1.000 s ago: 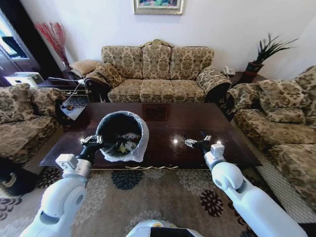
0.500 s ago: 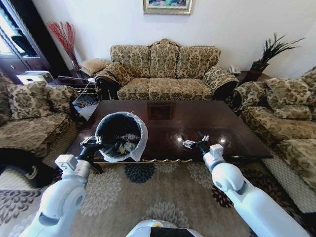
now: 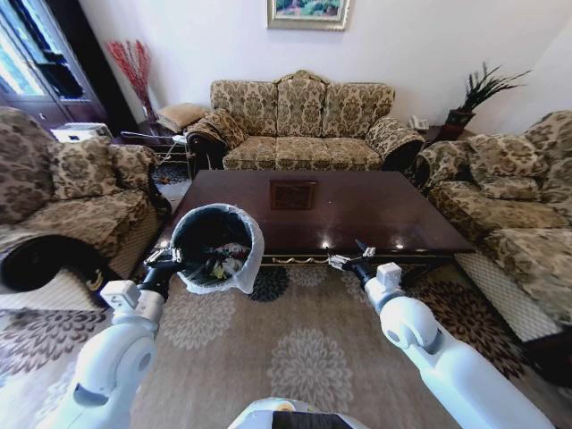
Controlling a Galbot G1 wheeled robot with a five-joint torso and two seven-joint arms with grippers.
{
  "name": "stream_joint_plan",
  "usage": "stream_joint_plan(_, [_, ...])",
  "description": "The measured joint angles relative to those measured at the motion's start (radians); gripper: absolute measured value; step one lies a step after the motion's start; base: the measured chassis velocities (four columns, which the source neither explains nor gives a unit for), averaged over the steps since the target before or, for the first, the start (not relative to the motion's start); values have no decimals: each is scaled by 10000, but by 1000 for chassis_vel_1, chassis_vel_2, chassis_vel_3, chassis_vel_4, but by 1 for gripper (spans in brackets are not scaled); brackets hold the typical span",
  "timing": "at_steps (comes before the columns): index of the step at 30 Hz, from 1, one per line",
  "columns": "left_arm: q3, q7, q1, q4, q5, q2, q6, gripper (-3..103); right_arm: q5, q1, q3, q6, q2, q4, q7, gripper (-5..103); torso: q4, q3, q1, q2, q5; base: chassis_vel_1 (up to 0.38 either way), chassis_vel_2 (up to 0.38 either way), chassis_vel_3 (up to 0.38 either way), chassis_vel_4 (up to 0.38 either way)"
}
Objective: Move to the front of the table and place the trash on the table into the trash bin.
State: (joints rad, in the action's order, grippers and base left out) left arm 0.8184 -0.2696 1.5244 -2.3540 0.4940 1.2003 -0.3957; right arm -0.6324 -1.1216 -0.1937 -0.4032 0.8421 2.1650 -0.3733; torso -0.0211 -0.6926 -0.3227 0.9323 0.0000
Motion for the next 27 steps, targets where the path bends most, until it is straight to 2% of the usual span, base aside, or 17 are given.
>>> stream_joint_plan(6, [113,-14,172,1080,-246,472,173,2,41,-84,-76,0,36,-52,3,100,1,-12,-21,-10,4,-18,-24,14,-2])
stream_joint_plan(10, [367,-159,404,2225,-417,1158,639,2,77,-90,-76,27,99,-78,6,100,-2,-14,-30,-15,-1,-58,47,61,-55])
stream_joint_plan(14, [636,-224,641,2851,-562,1661,860,2,136,-200,-104,62,150,-75,11,100,-4,-8,-14,-12,-5,-7,13,6,-12])
stream_joint_plan(17, [758,-283,695,3191,-662,1878,957,2,170,-290,-138,86,189,-56,14,100,-2,-4,-6,-8,1,0,0,0,0])
stream_joint_plan(20, [770,-527,506,4253,-687,2160,1131,2,229,-418,-205,134,283,-18,22,100,0,-4,-7,-7,2,0,0,0,0])
stream_joint_plan(21, [770,-527,506,4253,-687,2160,1131,2,229,-418,-205,134,283,-18,22,100,0,-4,-7,-7,2,0,0,0,0])
stream_joint_plan(22, [725,-604,393,4658,-687,2192,1202,2,244,-448,-219,147,303,-6,23,100,1,-5,-9,-7,2,0,0,0,0])
stream_joint_plan(24, [562,-781,-88,6228,-415,2193,1430,2,278,-556,-269,179,342,50,27,100,0,-9,-18,-9,-1,0,0,0,0])
stream_joint_plan(25, [562,-781,-88,6228,-415,2193,1430,2,278,-556,-269,179,342,50,27,100,0,-9,-18,-9,-1,0,0,0,0])
stream_joint_plan(27, [447,-860,-492,7464,-79,2108,1594,2,295,-678,-349,211,364,107,30,100,0,-9,-18,-9,-8,0,0,0,0])
